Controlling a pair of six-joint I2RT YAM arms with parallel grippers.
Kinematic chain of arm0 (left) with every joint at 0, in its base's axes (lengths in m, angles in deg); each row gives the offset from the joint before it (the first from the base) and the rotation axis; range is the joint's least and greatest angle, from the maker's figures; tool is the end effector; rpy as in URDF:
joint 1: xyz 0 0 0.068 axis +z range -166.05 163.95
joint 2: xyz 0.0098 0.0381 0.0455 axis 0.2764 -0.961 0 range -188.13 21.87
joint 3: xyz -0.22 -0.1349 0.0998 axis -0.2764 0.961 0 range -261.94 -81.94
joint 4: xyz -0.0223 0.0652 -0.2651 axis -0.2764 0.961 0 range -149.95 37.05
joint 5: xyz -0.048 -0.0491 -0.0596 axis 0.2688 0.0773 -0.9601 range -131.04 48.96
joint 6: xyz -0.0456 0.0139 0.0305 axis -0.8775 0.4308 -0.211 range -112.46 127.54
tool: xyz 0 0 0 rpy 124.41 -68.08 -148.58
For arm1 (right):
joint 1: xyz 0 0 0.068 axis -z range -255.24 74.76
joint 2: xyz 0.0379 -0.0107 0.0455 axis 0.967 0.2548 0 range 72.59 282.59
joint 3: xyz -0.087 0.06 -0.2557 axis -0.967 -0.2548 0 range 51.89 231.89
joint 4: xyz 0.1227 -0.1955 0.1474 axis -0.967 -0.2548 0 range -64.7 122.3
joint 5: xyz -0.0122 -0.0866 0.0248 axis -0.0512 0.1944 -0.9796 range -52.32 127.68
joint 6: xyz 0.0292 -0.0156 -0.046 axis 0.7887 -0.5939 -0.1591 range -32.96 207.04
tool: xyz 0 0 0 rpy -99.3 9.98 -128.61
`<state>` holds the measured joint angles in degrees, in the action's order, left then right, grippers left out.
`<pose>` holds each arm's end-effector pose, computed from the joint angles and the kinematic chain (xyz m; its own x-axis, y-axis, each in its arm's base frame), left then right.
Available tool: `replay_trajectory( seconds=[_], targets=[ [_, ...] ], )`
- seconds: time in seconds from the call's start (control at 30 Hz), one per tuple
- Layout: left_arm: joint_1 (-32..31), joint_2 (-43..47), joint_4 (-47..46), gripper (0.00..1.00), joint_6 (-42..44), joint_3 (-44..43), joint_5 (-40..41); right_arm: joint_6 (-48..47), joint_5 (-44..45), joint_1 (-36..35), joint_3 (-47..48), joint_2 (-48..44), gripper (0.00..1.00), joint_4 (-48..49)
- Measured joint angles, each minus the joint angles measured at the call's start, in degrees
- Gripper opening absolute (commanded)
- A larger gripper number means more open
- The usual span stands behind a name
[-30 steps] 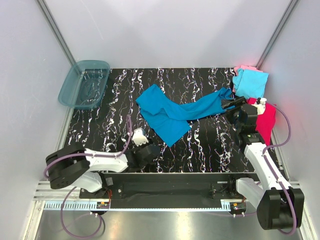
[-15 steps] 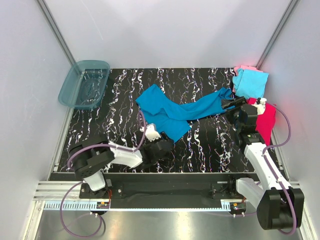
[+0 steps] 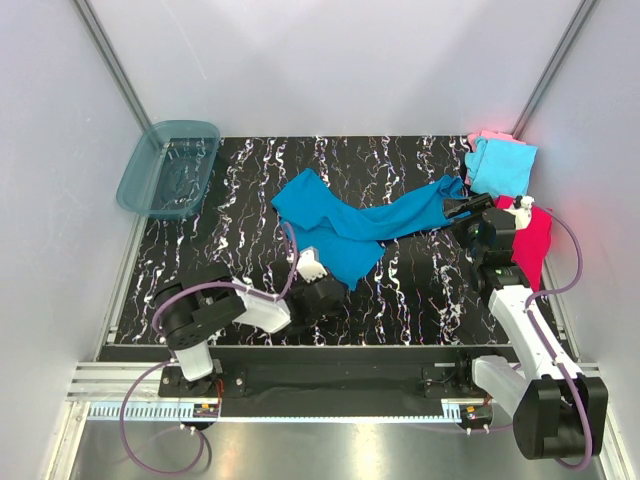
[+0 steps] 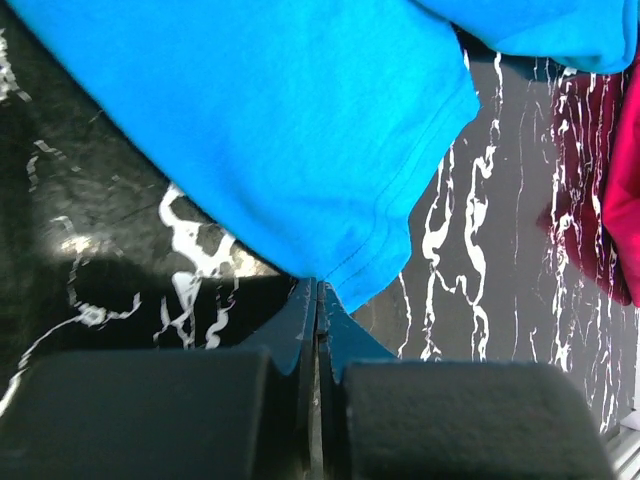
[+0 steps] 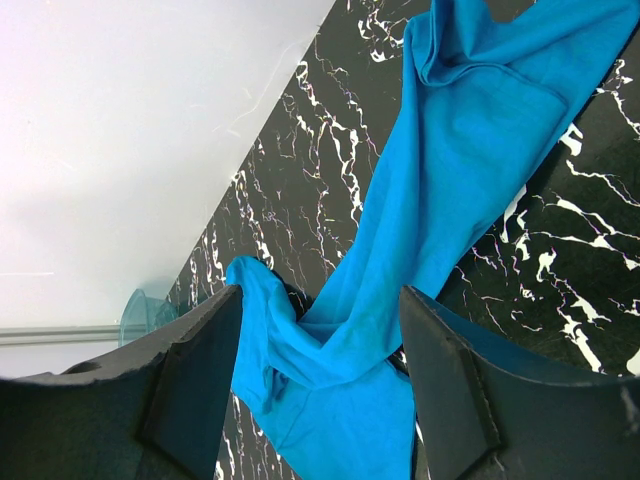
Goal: Fold and stack the t-shirts
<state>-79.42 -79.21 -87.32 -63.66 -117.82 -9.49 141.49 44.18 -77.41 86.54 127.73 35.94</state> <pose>0.1616 -0.2762 0.1012 -0.6345 -0.5345 -0.5583 -0.0743 0.7611 -0.6443 0.2382 0.0047 0.2663 -0.1111 0.8048 -0.5831 0.2766 0.5886 0.7596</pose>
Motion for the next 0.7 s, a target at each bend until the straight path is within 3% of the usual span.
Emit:
replay_trajectory(
  seconds=[0.23, 0.53, 0.7],
  targets=[
    [-0.04, 4.79, 4.09, 0.00, -0.02, 2.89, -0.09, 0.00, -0.04, 0.00, 0.00, 0.00, 0.71, -0.02],
    [-1.73, 21.33, 21.27, 0.00, 0.04, 7.78, 1.70, 0.02, -0.13, 0.00, -0.17, 0.00, 0.71, 0.00],
    [-1.70, 24.55, 25.07, 0.32, 1.27, 7.78, 2.89, 0.26, -0.15, 0.00, -0.20, 0.00, 0.71, 0.00]
  ],
)
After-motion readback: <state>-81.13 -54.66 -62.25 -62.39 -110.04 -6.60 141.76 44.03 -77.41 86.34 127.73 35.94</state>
